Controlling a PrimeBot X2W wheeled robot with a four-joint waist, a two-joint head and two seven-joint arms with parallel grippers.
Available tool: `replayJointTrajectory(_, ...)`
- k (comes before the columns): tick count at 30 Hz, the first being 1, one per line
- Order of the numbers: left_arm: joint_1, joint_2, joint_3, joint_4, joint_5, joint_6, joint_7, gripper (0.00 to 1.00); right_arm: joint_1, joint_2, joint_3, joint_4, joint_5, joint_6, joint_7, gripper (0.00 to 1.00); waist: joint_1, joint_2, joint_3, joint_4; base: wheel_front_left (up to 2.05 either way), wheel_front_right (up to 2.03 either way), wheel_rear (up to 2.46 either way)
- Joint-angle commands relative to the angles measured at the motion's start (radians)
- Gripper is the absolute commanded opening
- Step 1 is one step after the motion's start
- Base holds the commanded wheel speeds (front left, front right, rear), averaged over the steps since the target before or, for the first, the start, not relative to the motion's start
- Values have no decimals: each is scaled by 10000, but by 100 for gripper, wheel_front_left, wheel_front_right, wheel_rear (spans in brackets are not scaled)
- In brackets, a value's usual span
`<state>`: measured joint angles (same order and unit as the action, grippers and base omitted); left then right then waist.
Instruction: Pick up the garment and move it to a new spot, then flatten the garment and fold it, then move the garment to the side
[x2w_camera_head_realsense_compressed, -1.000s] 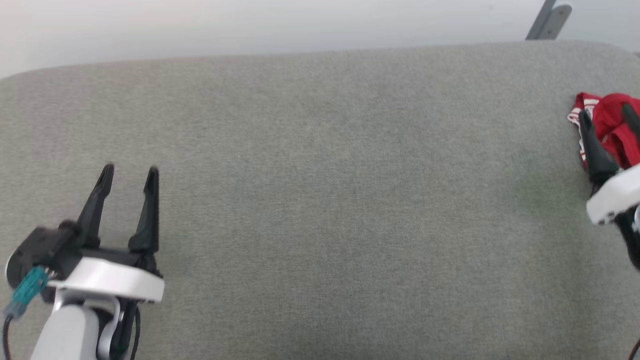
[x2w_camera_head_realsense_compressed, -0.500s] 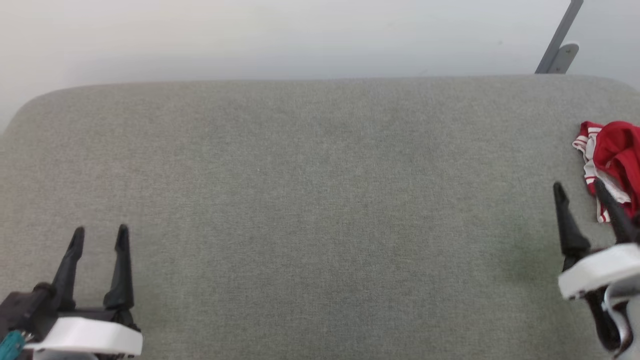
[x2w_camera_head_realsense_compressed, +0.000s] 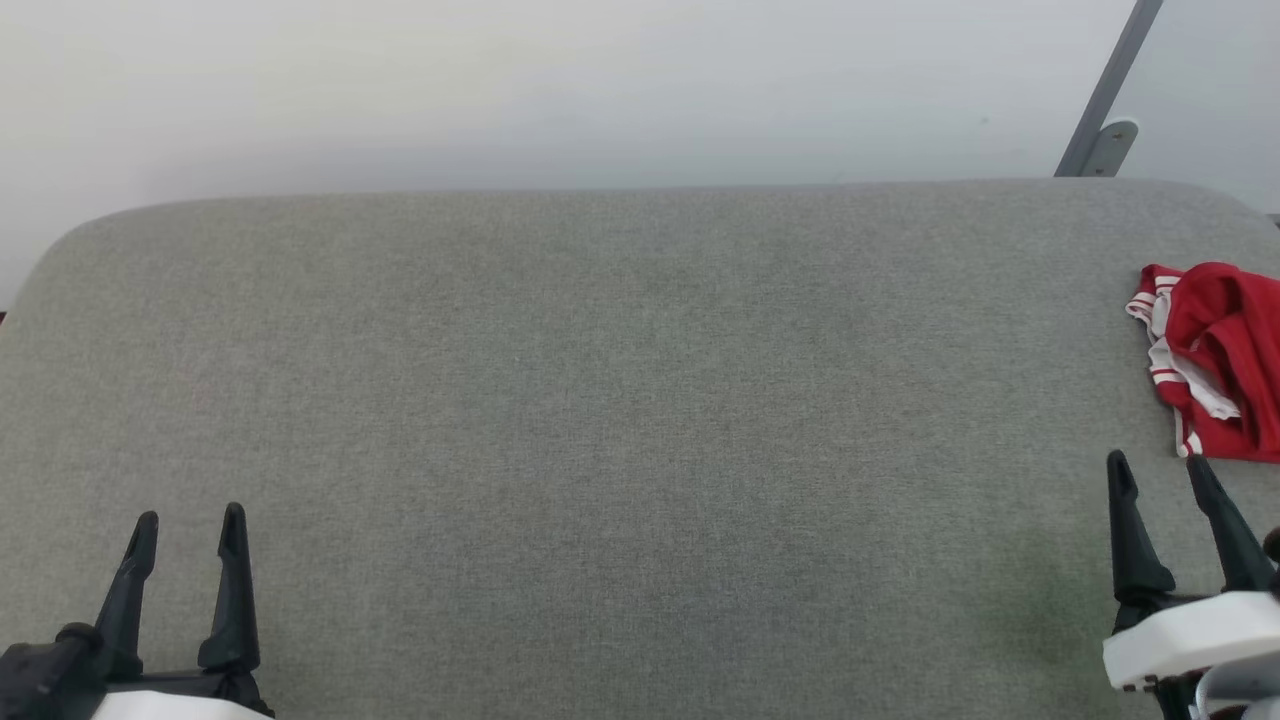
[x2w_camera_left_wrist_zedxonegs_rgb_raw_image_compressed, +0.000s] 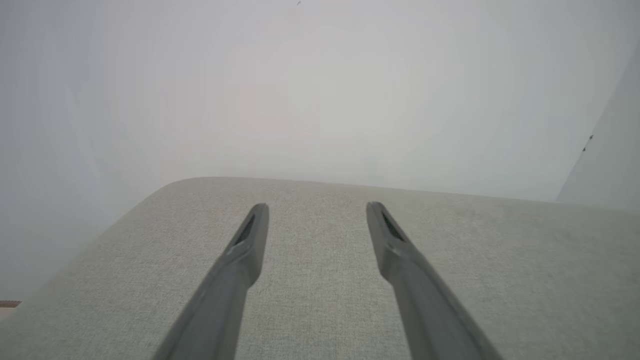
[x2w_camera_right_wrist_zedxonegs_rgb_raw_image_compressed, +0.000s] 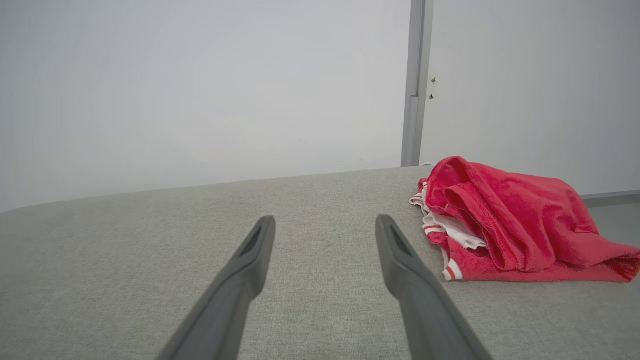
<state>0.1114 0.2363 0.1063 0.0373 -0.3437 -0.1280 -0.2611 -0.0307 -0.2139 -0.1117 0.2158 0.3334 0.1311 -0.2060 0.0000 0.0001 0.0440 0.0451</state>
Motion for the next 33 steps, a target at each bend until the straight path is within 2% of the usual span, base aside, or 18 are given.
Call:
replayJointTrajectory(1, 107, -5, 52, -63, -9, -30, -48, 100, 136, 124, -64, -113, 21, -10, 61, 100, 0, -1, -33, -16, 0, 0, 0)
replayJointTrajectory(11, 321, 97, -5, -14, -173, -24, -48, 100, 769, 610, -336, -794, -247, -8, 373, 100, 0, -1, -269, -88, 0, 0, 0)
replayJointTrajectory(22, 365, 127, -80, -104, -358, -24, -48, 100, 862, 606, -315, -857, -112, -8, 374, 100, 0, -1, -355, -89, 0, 0, 0)
replayJointTrajectory(23, 217, 128, -86, -96, -309, -10, 0, 0, 826, 594, -309, -838, -148, -2, 385, 0, 0, -1, -358, -88, 0, 0, 0)
replayJointTrajectory(27, 238, -113, -154, 229, -321, -10, 31, 0, 904, 712, -243, -521, -138, 0, 391, 0, 0, -1, -364, -89, 0, 0, 0)
replayJointTrajectory(33, 52, -264, -162, 387, -1315, -11, 311, 0, 745, 796, -261, -396, 871, 0, 651, 0, 0, -1, -366, -106, 0, 0, 0)
